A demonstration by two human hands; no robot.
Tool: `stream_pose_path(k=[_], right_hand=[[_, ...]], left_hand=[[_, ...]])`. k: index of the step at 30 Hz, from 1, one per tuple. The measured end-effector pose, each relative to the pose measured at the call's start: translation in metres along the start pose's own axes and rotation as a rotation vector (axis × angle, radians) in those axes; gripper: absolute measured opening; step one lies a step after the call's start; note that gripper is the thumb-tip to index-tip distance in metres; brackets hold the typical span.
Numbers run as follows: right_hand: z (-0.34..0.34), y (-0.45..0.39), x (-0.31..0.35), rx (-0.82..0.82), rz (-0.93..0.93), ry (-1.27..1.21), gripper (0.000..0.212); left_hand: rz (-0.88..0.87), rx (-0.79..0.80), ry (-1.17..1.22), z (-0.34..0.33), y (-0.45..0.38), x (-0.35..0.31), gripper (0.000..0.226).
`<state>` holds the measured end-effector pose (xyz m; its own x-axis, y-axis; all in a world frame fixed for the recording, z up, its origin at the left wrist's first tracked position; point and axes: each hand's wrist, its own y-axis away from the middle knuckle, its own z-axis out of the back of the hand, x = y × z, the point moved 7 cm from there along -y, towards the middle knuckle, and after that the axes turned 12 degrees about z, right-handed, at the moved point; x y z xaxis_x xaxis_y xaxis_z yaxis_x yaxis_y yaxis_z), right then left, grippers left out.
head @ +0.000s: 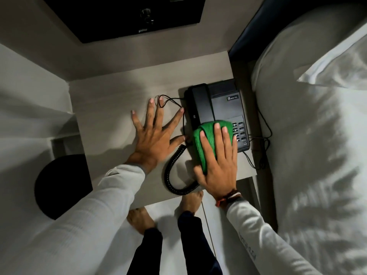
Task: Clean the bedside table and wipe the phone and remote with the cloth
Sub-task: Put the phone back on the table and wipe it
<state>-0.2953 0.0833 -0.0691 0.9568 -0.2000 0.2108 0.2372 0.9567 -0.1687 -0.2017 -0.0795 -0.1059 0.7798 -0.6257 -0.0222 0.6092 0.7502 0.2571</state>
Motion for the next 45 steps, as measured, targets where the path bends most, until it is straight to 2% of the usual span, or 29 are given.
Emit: stream_pose_path(k=[4,6,10,13,15,19,21,23,24,27,28,30,34,38,41,45], right_hand=[[0.000,0.024,0.005,0.019,-0.033,0.009,0.075],[0.004,0.031,0.008,-0.001,-0.060,0.014,0.080],[0.018,0.047,0.010,-0.018,-0.099,-0.050,0.084],[0.035,0.052,0.006,-0.027,-0.118,-0.125,0.064],[0.054,0.053,-0.004,-0.056,-0.131,-0.144,0.049],[0.099,0.039,-0.052,-0.208,-0.366,-0.214,0.068],[0.111,0.009,-0.074,-0.237,-0.413,-0.267,0.071],[0.108,-0.037,-0.083,-0.180,-0.356,-0.307,0.074],[0.101,-0.062,-0.083,-0.094,-0.313,-0.320,0.076],[0.062,-0.114,-0.077,0.302,-0.180,-0.211,0.072],[0.054,-0.125,-0.081,0.368,-0.150,-0.148,0.067],[0.051,-0.143,-0.094,0.364,-0.110,-0.104,0.057],[0.037,-0.146,-0.102,0.359,-0.026,-0.083,0.050],[0.024,-0.110,-0.080,0.267,-0.030,-0.003,0.054],[0.026,-0.082,-0.072,0.156,-0.048,-0.068,0.054],[0.020,-0.021,-0.060,0.119,-0.102,-0.115,0.057]], left_hand=[[0.006,0.121,-0.005,0.011,-0.002,0.000,0.079],[0.026,0.155,-0.002,0.029,-0.004,0.001,0.071],[0.090,0.008,0.079,0.079,-0.004,0.003,0.048],[0.003,-0.076,0.134,0.105,0.001,-0.018,0.056],[-0.084,-0.054,0.154,0.110,-0.001,-0.041,0.065],[-0.159,0.016,0.114,0.092,-0.006,-0.067,0.075],[-0.164,0.014,0.089,0.082,-0.007,-0.068,0.079],[-0.152,-0.009,0.084,0.076,-0.006,-0.065,0.082],[-0.148,-0.017,0.083,0.075,-0.007,-0.064,0.083],[-0.136,-0.030,0.059,0.072,-0.008,-0.063,0.086],[-0.135,-0.028,0.050,0.071,-0.009,-0.064,0.088],[-0.136,-0.023,0.036,0.069,-0.011,-0.065,0.089],[-0.135,-0.031,0.026,0.066,-0.012,-0.064,0.088],[-0.130,-0.054,0.015,0.066,-0.012,-0.065,0.087],[-0.129,-0.076,-0.015,0.066,-0.011,-0.063,0.088],[-0.147,-0.096,-0.027,0.066,-0.010,-0.063,0.089]])
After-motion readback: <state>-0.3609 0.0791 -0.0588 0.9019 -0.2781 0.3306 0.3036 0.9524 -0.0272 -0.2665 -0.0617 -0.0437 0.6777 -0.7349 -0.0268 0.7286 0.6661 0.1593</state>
